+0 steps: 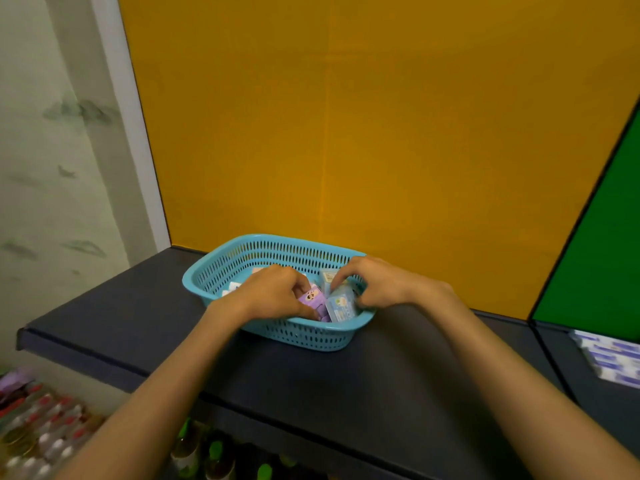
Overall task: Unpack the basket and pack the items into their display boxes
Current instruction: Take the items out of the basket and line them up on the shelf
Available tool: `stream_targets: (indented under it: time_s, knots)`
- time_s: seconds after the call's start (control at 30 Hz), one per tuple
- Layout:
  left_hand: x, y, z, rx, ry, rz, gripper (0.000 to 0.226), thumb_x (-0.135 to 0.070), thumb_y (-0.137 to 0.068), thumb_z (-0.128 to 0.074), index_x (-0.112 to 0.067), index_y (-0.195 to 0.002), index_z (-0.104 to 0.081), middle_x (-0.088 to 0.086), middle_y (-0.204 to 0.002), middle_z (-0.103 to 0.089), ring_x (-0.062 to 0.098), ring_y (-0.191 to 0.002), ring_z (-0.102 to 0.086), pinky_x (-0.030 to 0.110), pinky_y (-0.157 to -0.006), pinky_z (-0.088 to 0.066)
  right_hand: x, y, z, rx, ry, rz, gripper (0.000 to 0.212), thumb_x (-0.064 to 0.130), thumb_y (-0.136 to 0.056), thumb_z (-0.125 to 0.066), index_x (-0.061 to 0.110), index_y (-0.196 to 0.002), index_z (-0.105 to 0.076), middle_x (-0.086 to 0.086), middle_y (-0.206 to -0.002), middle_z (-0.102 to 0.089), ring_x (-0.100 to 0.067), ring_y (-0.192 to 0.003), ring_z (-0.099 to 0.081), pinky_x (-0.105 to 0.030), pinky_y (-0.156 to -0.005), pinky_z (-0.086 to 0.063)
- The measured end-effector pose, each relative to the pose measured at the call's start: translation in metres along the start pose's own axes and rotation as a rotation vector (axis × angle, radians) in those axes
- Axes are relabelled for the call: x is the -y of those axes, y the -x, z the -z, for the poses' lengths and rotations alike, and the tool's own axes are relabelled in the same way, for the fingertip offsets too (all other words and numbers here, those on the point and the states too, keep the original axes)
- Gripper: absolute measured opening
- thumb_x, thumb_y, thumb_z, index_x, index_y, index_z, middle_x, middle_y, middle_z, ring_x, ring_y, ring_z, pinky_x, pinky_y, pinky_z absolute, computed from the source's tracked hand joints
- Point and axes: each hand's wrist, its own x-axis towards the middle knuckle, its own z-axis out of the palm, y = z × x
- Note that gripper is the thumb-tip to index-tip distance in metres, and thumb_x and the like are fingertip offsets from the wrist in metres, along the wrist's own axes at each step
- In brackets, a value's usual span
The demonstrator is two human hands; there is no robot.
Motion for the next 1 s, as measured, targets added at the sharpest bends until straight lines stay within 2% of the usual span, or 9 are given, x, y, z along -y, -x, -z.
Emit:
stream_targets:
  time_s: [0.17, 0.27, 0.37, 0.43, 0.57, 0.63, 0.73, 0.87, 1.0]
  knots:
    - [0.009, -0.002, 0.011, 0.002, 0.174, -0.03, 0.034, -0.052, -0.064, -0.086, -0.028, -0.085, -0.072, -0.014, -0.078, -0.072, 0.004, -0.073, -0.065, 0.034, -0.071, -0.053, 0.009, -0.007, 0.001, 0.073, 0.016, -0.053, 0.059, 0.0, -0.076, -0.065, 0.029, -0.127, -0.066, -0.001, -0.131, -0.055, -0.019, -0.123, -0.047, -0.035, -0.104, -0.041]
    - [0.019, -0.002, 0.019, -0.037, 0.334, -0.014, 0.032, -0.042, -0.066, -0.087, -0.021, -0.085, -0.072, -0.003, -0.079, -0.074, 0.008, -0.068, -0.066, 0.032, -0.064, -0.051, 0.014, -0.013, 0.001, 0.124, 0.072, -0.072, 0.062, 0.0, -0.076, -0.066, 0.033, -0.129, -0.064, -0.002, -0.133, -0.053, -0.02, -0.127, -0.042, -0.037, -0.109, -0.037]
    - [0.031, -0.003, 0.025, -0.072, 0.542, 0.041, 0.032, -0.034, -0.072, -0.085, -0.016, -0.088, -0.064, 0.005, -0.073, -0.071, 0.014, -0.066, -0.065, 0.034, -0.063, -0.048, 0.015, -0.017, 0.0, 0.116, 0.118, -0.093, 0.056, 0.01, -0.076, -0.077, 0.035, -0.125, -0.065, -0.002, -0.129, -0.051, -0.021, -0.125, -0.04, -0.039, -0.109, -0.037]
    - [0.036, -0.002, 0.028, -0.09, 0.765, 0.085, 0.03, -0.022, -0.079, -0.081, -0.015, -0.098, -0.059, 0.002, -0.071, -0.071, 0.016, -0.063, -0.066, 0.036, -0.061, -0.051, 0.015, -0.017, 0.001, 0.055, 0.098, -0.116, 0.049, 0.017, -0.074, -0.084, 0.032, -0.118, -0.067, 0.0, -0.127, -0.052, -0.018, -0.121, -0.041, -0.037, -0.106, -0.038]
    - [0.036, 0.001, 0.034, -0.078, 1.136, 0.123, 0.033, -0.004, -0.085, -0.071, -0.008, -0.114, -0.057, 0.013, -0.097, -0.076, 0.024, -0.077, -0.075, 0.03, -0.061, -0.06, 0.011, -0.013, 0.004, -0.083, 0.001, -0.166, 0.042, 0.028, -0.071, -0.088, 0.029, -0.107, -0.067, 0.006, -0.119, -0.059, -0.014, -0.11, -0.052, -0.03, -0.087, -0.042]
    - [0.037, 0.0, 0.033, -0.062, 1.273, 0.132, 0.034, 0.001, -0.083, -0.07, -0.003, -0.116, -0.059, 0.016, -0.107, -0.074, 0.026, -0.089, -0.075, 0.032, -0.068, -0.062, 0.012, -0.008, 0.006, -0.153, -0.079, -0.182, 0.041, 0.028, -0.073, -0.087, 0.023, -0.108, -0.068, 0.008, -0.112, -0.065, -0.01, -0.104, -0.058, -0.025, -0.08, -0.041]
    - [0.04, -0.002, 0.029, -0.006, 1.442, 0.153, 0.034, 0.003, -0.084, -0.068, 0.001, -0.117, -0.06, 0.021, -0.106, -0.073, 0.033, -0.097, -0.073, 0.041, -0.079, -0.061, 0.013, 0.001, 0.007, -0.278, -0.232, -0.217, 0.039, 0.029, -0.073, -0.088, 0.021, -0.106, -0.067, 0.008, -0.102, -0.069, -0.011, -0.097, -0.064, -0.026, -0.079, -0.052]
    - [0.038, -0.007, 0.022, -0.069, 1.501, 0.169, 0.029, -0.009, -0.082, -0.073, -0.003, -0.109, -0.064, 0.016, -0.104, -0.075, 0.029, -0.099, -0.072, 0.038, -0.081, -0.061, 0.014, 0.019, 0.003, -0.44, -0.471, -0.263, 0.033, 0.021, -0.075, -0.087, 0.018, -0.101, -0.068, 0.003, -0.093, -0.069, -0.013, -0.084, -0.064, -0.036, -0.078, -0.054]
    - [0.017, -0.004, 0.016, -0.049, 1.435, 0.102, 0.03, -0.007, -0.083, -0.074, -0.007, -0.111, -0.064, 0.008, -0.099, -0.077, 0.023, -0.097, -0.073, 0.04, -0.091, -0.057, 0.021, 0.049, 0.0, -0.55, -0.803, -0.298, 0.026, 0.008, -0.082, -0.08, 0.011, -0.102, -0.065, -0.011, -0.1, -0.067, -0.019, -0.083, -0.061, -0.036, -0.074, -0.056]
